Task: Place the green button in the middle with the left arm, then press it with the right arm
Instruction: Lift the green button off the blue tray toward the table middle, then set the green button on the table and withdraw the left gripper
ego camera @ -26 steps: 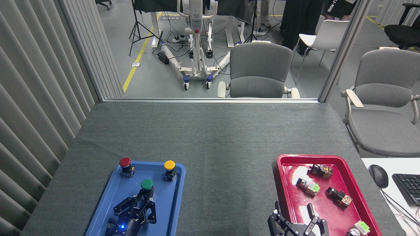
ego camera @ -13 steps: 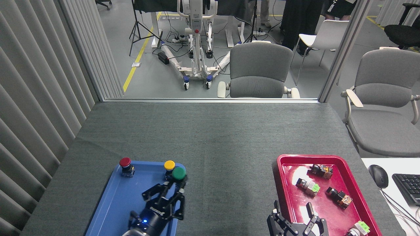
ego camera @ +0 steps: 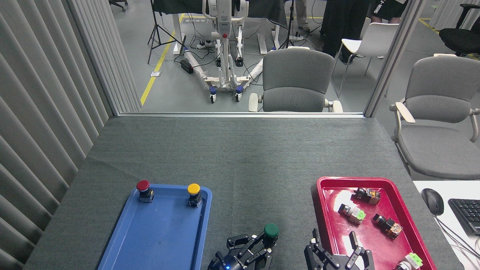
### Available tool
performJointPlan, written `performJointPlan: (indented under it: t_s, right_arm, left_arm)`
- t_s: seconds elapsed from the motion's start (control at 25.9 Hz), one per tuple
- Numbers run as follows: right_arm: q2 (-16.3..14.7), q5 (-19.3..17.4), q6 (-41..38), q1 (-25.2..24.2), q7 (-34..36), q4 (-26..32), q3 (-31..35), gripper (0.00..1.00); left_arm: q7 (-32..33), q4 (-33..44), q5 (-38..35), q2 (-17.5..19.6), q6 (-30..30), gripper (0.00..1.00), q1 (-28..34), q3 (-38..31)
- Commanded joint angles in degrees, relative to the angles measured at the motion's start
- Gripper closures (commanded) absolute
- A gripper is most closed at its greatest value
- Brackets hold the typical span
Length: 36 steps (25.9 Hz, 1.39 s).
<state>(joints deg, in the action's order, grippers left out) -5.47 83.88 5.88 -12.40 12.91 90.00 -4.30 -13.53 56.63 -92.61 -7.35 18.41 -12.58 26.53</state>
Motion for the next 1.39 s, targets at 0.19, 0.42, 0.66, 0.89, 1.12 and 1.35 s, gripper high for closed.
performJointPlan:
  t_s: [0.19, 0.42, 0.66, 0.89, 1.12, 1.35]
  right_arm:
    - [0.29, 0.14, -0.35, 0.0, -0.25, -0.17, -0.09, 0.02]
    - [0.55, 0.23, -0.35, 0.0, -0.25, -0.35, -0.18, 0.03]
    - [0.64, 0.58, -0.35, 0.09, -0.34, -0.44, -0.88, 0.08]
    - [0.81, 2.16, -0.96, 0.53, -0.69, -0.35, -2.73, 0.49]
    - [1.34, 3.39, -0.96, 0.88, -0.6, -0.35, -5.19, 0.74]
    - [1.52, 3.48, -0.61, 3.17, -0.69, -1.31, -9.06, 0.77]
  left_arm:
    - [-2.21, -3.11, 0.86, -0.21, -4.53, 0.04, -0.6, 2.39]
    - [-1.24, 6.29, 0.59, 0.14, -4.97, 0.01, 2.74, 2.21]
    - [0.96, 25.19, 0.68, 2.69, -7.08, 0.01, 14.16, -6.14]
    - [1.4, 36.88, 0.59, 4.1, -8.22, 0.01, 23.04, -23.71]
    - [1.75, 37.94, 0.59, 5.33, -8.13, 0.01, 25.85, -35.58]
    - [1.75, 38.2, 0.59, 5.42, -8.13, 0.01, 26.38, -38.31]
